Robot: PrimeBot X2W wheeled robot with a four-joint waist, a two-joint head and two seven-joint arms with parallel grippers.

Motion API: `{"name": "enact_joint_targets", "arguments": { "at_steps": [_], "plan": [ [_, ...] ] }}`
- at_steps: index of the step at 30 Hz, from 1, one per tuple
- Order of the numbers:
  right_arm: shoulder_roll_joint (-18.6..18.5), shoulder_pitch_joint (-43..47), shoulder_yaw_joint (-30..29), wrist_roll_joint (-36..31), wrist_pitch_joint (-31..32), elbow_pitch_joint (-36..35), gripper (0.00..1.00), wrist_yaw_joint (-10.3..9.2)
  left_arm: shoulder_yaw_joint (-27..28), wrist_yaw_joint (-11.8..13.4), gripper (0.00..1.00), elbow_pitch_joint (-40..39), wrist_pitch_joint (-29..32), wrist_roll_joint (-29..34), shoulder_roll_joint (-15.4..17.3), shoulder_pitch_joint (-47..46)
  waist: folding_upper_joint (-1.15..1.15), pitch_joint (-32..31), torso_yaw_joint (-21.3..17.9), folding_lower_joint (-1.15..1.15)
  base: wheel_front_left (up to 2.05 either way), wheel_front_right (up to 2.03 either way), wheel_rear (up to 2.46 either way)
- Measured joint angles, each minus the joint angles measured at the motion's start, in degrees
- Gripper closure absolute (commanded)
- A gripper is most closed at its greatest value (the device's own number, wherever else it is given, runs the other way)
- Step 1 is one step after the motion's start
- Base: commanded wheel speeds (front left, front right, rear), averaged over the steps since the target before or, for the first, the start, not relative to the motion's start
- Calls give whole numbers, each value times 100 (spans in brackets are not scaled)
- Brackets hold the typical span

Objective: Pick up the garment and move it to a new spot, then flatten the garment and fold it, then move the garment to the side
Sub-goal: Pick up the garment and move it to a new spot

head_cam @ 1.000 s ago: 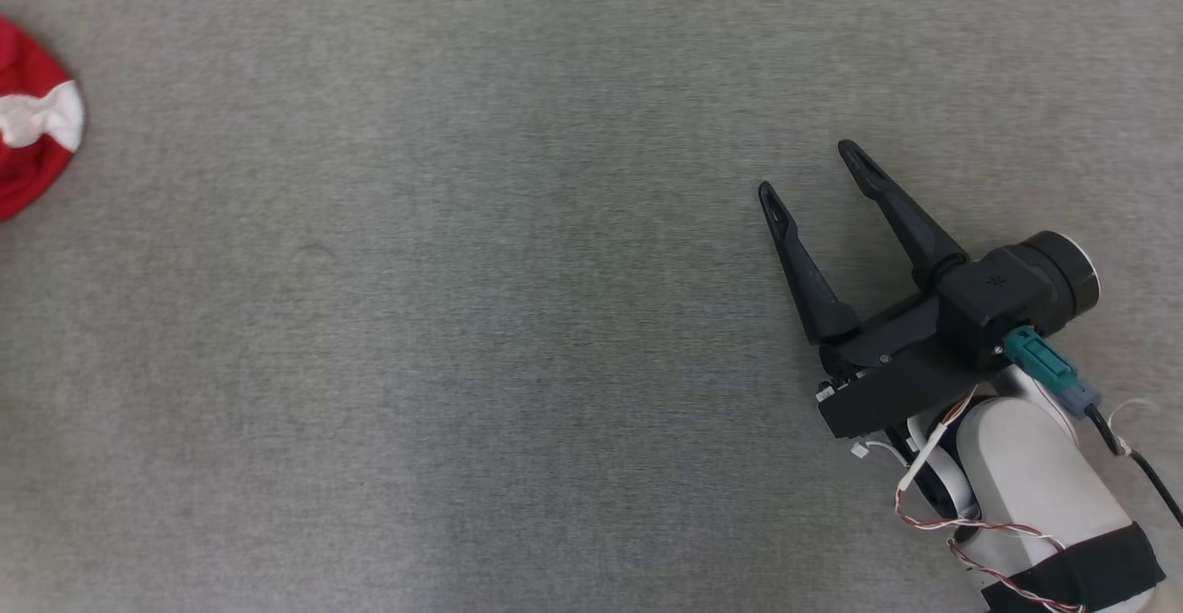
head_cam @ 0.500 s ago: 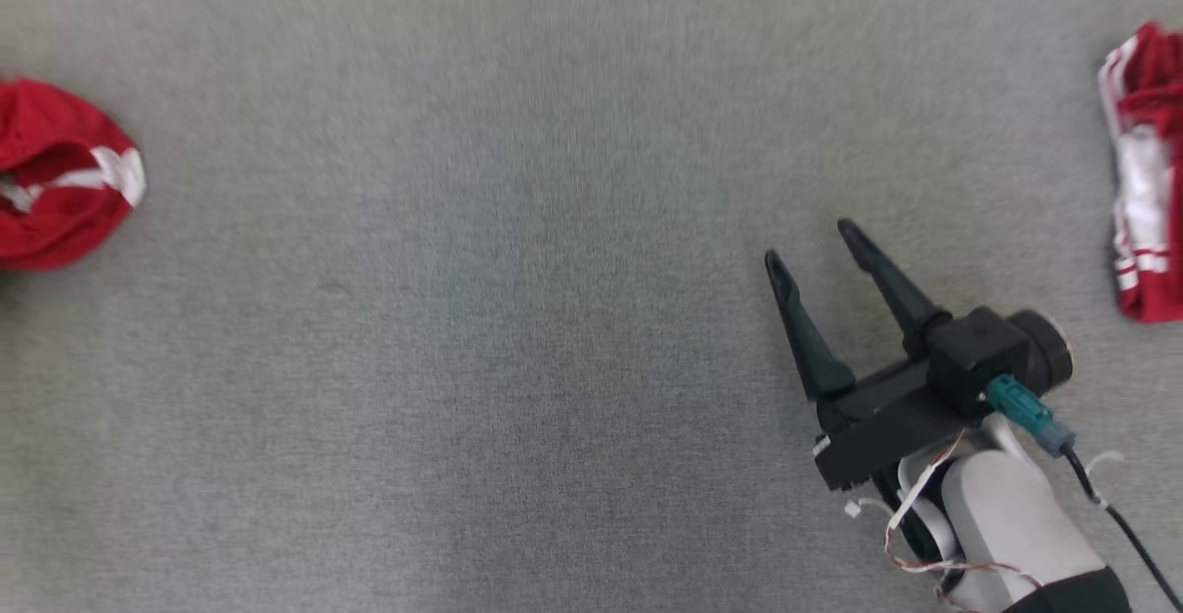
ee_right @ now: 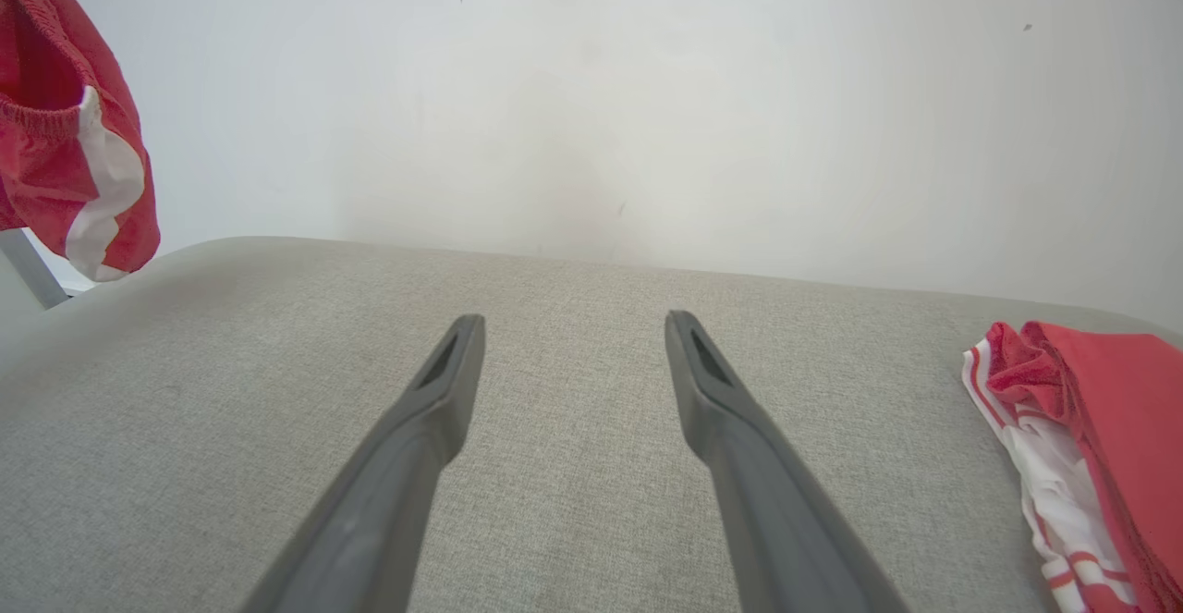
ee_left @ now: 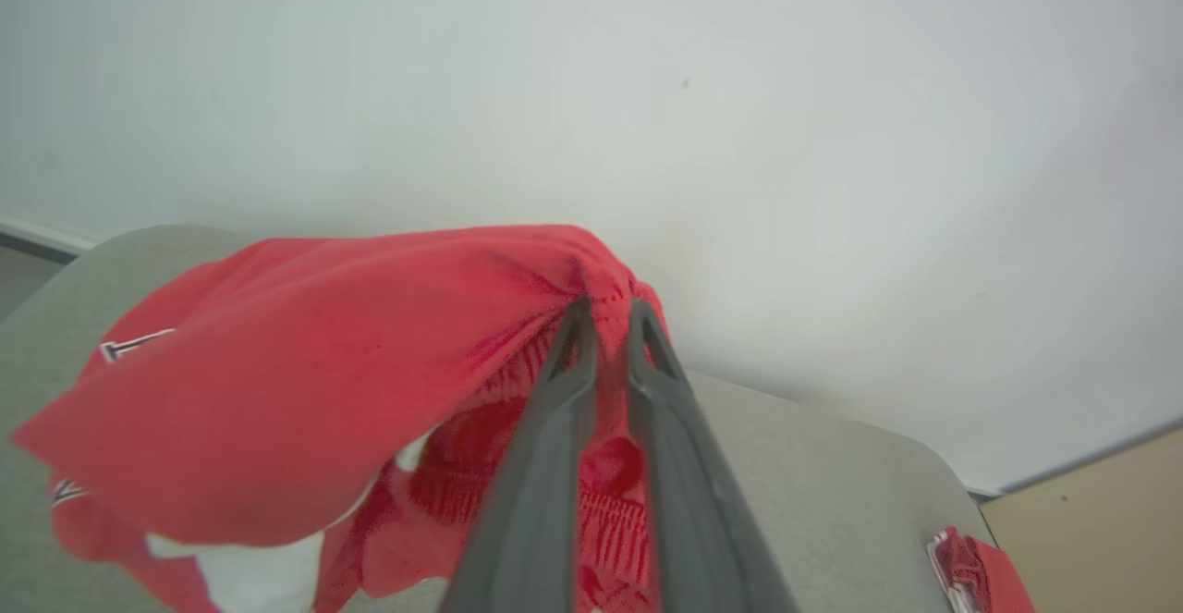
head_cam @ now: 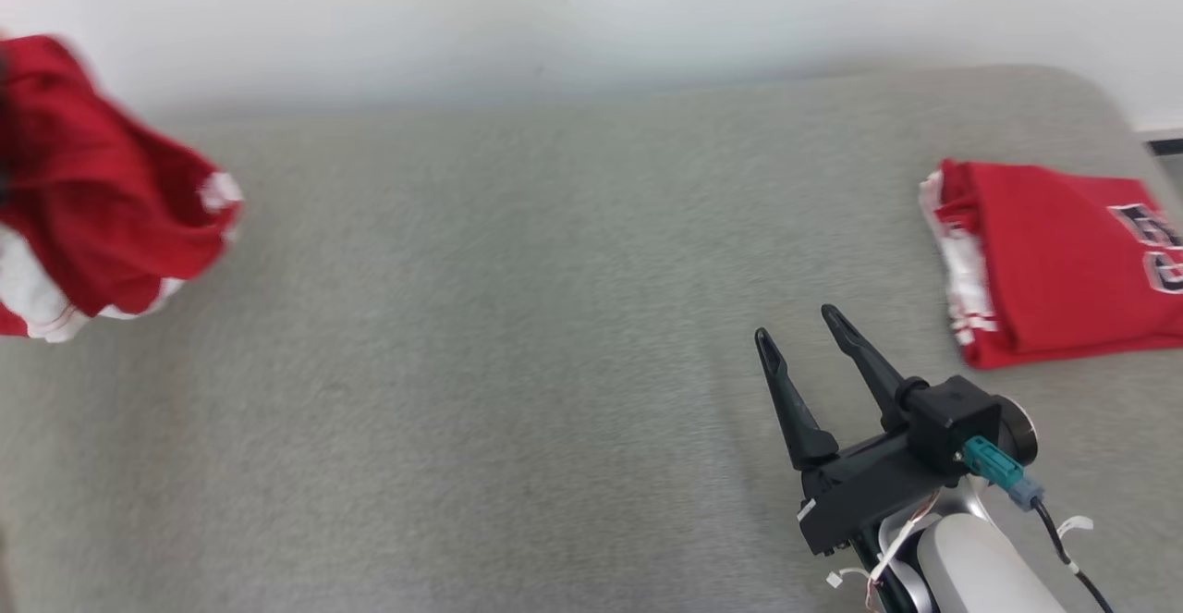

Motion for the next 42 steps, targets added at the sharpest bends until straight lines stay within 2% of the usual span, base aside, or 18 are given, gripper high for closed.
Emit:
{"name": "enact_joint_targets", "arguments": {
  "at_steps": [4,8,15,19,22,28,29,30,31,37,38,42],
  "plan": [
    [43,77,-24,12,-56,77,0,0,-341,100,100,-622,294,-49,-411,-24,0,-263,-313,0,0,0,0],
    [104,113,-45,13,-101,129,0,0,-580,261,100,-1004,489,-305,-984,-83,0,-424,-679,1,0,0,0],
    [119,107,-88,10,-147,135,0,0,-1027,292,100,-1248,681,-478,-1447,279,0,-531,-1262,1,0,0,0],
    [146,82,-60,11,-174,134,0,0,-1230,231,100,-1149,581,-411,-1491,824,0,-498,-1523,1,0,0,0],
    [160,71,-82,13,-196,134,0,0,-1452,85,100,-946,376,-78,-1446,1298,0,-427,-1665,2,0,0,0],
    [210,29,-107,10,-201,130,0,0,-1635,-52,100,-116,-543,569,-1284,1867,1,-224,-1783,3,0,0,0],
    [222,23,-114,9,-204,130,0,0,-1619,-14,79,67,-734,599,-1299,1918,1,-202,-1794,2,0,0,0],
    [233,20,-160,9,-205,129,0,0,-1651,-14,50,236,-928,689,-1296,1937,1,-184,-1795,2,0,0,0],
    [240,19,-215,10,-211,126,0,0,-1723,-57,0,392,-1162,840,-1273,1940,1,-175,-1783,3,0,0,0],
    [211,82,-421,2,-225,116,0,0,-1864,-165,0,1129,-2387,1276,-1246,1952,1,-228,-1652,3,0,0,0],
    [155,141,-501,-10,-194,118,0,0,-1844,-200,0,1202,-2925,1322,-1257,1950,1,-281,-1600,2,0,0,0],
    [29,344,-775,-60,-138,43,0,0,-1817,-325,0,1171,-4047,1386,-1323,2047,1,-427,-1453,2,0,0,0]
  ]
}}
